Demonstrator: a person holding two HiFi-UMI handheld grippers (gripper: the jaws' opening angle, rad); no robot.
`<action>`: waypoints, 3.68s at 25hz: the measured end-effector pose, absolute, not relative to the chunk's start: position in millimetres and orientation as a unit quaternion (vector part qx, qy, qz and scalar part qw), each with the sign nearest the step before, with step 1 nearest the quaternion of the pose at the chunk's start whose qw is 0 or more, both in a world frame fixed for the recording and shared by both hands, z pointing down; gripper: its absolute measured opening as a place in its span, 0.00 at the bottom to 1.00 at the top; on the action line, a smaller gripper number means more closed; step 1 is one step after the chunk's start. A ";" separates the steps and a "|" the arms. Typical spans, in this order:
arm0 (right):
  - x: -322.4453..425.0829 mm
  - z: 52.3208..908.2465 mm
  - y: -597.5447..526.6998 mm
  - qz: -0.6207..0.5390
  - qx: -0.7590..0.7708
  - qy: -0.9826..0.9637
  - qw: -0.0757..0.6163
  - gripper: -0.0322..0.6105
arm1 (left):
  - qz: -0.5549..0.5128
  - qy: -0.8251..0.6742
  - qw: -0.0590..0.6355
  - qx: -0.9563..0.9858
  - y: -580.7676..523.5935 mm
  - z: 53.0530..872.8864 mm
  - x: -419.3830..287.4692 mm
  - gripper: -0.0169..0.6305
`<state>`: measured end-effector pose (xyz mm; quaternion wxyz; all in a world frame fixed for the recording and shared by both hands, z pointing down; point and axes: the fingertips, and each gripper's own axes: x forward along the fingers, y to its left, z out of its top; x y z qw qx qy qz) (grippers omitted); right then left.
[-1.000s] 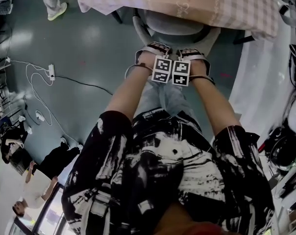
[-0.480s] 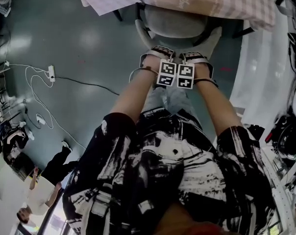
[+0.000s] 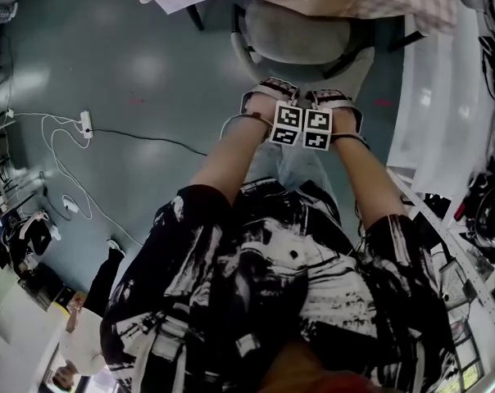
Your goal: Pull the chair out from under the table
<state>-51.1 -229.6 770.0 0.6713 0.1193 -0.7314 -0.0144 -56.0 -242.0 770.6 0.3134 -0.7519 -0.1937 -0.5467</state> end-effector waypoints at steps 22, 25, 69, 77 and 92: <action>-63.0 774.5 -136.9 -0.012 0.119 -0.727 0.676 0.23 | -0.547 -0.194 0.312 -0.752 -149.6 774.9 -69.7 0.17; -64.8 773.6 -123.6 -0.014 0.115 -0.727 0.677 0.23 | -0.548 -0.193 0.309 -0.753 -136.3 774.0 -71.8 0.18; -136.2 770.2 21.4 0.018 0.133 -0.726 0.674 0.24 | -0.538 -0.218 0.318 -0.749 8.4 770.3 -141.1 0.18; -137.1 773.8 55.2 0.011 0.124 -0.727 0.675 0.24 | -0.542 -0.211 0.314 -0.750 41.7 773.5 -143.2 0.18; -144.6 768.1 77.8 0.004 0.118 -0.741 0.661 0.38 | -0.538 -0.199 0.279 -0.771 62.6 766.4 -146.0 0.33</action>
